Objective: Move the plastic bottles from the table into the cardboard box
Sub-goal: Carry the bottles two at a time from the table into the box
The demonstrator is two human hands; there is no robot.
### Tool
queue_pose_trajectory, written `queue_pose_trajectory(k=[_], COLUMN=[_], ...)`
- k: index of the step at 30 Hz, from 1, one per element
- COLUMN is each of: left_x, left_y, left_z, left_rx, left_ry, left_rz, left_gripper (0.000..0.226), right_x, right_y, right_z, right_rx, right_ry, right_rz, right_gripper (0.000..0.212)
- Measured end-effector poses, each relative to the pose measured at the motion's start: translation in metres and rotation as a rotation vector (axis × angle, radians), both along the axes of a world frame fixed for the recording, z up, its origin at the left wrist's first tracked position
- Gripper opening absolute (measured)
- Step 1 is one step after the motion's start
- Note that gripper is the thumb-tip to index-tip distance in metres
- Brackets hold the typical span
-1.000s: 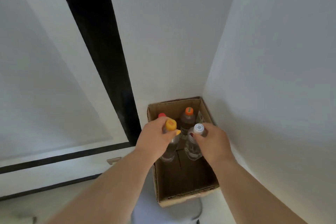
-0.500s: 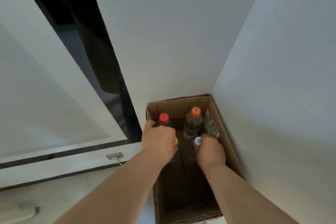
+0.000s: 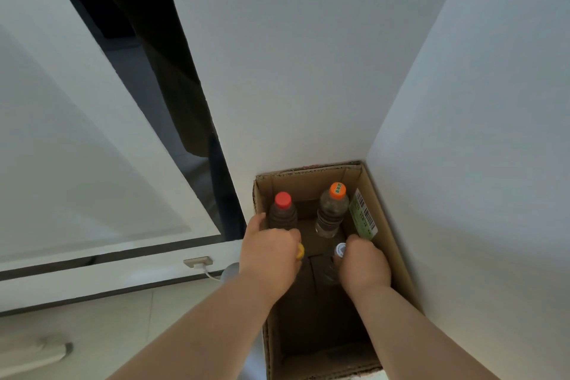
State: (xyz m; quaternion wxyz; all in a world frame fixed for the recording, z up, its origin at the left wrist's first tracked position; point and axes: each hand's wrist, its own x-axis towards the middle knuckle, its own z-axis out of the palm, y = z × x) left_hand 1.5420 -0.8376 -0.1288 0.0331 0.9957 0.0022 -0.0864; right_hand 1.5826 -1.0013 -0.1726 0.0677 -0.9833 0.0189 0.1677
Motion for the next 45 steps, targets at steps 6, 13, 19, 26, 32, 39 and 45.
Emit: queue_pose_trajectory(k=[6, 13, 19, 26, 32, 39, 45], left_x=[-0.001, -0.005, -0.015, -0.044, -0.111, -0.223, -0.338], left_y=[0.001, -0.001, 0.006, 0.035, 0.054, 0.053, 0.042], left_z=[-0.002, -0.004, 0.009, 0.083, 0.169, 0.21, 0.235], left_rx=[-0.037, -0.083, -0.342, -0.948, -1.242, -1.232, -1.112], left_ry=[-0.049, -0.038, -0.036, -0.289, -0.498, -0.623, -0.75], left_rz=[0.018, 0.032, 0.129, 0.338, 0.255, 0.095, 0.111], left_gripper=[0.022, 0.047, 0.067, 0.071, 0.073, 0.085, 0.085], right_x=[0.003, -0.001, -0.005, -0.028, -0.092, -0.196, -0.277], right_y=[0.001, -0.002, -0.004, -0.011, -0.008, -0.007, -0.009], right_z=[-0.001, -0.008, 0.016, 0.103, 0.217, 0.267, 0.284], right_rx=[-0.046, -0.061, 0.072, 1.006, 1.44, 1.431, 1.493], right_ry=[0.001, -0.002, -0.097, -0.265, -0.255, -0.239, -0.221], right_rz=[0.047, 0.159, 0.113, -0.065, 0.145, 0.367, 0.561], right_gripper=[0.034, 0.047, 0.048, 0.039, 0.06, 0.071, 0.073])
